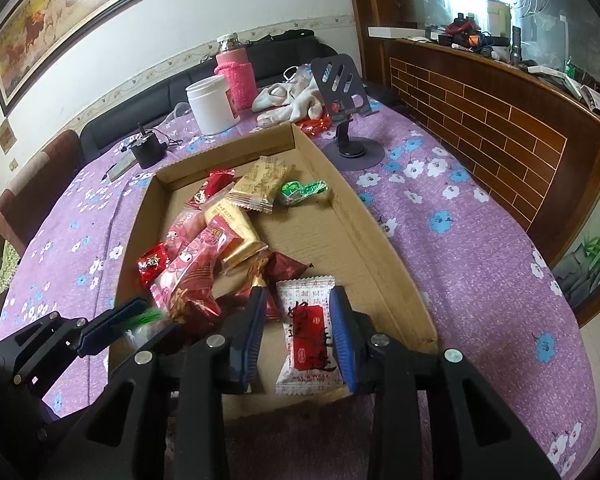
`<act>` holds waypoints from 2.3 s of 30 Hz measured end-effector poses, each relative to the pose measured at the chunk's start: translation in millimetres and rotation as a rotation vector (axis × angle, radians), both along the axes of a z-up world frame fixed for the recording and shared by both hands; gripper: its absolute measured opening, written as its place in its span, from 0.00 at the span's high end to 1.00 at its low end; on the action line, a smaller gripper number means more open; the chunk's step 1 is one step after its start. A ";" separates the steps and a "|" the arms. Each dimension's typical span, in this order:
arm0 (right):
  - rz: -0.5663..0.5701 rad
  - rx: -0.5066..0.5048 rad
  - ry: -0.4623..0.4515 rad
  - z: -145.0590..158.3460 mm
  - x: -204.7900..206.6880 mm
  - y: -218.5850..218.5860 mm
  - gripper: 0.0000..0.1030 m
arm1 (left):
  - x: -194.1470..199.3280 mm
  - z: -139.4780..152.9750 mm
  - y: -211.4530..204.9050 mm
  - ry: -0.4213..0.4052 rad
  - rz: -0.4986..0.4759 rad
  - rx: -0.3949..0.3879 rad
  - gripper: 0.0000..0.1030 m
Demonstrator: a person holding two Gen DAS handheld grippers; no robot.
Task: Organize snacks
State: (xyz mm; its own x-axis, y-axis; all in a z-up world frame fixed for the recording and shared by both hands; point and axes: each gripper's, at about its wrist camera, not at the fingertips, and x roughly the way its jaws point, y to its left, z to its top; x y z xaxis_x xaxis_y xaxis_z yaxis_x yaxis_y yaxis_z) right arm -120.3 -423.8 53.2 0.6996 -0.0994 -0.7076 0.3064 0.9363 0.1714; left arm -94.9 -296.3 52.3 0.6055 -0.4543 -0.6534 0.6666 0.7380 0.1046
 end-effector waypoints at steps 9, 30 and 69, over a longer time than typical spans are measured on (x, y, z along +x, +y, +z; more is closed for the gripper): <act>-0.005 -0.018 -0.034 15.9 -12.5 8.9 0.56 | -17.8 18.1 10.8 -0.058 -0.005 -0.010 0.44; -0.086 -0.079 -0.011 9.5 -45.6 42.9 0.21 | -26.4 19.8 80.0 -0.082 0.131 -0.021 0.02; -0.167 -0.205 -0.112 1.0 -36.6 75.2 0.15 | 19.3 -6.6 105.8 -0.004 0.307 0.034 0.01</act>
State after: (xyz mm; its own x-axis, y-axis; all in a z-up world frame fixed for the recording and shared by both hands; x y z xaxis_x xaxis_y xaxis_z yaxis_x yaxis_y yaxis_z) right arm -156.9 -348.5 54.3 0.7339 -0.3532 -0.5802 0.4493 0.8930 0.0246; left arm -75.6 -190.6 45.7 0.7136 -0.2280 -0.6624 0.4130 0.9007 0.1349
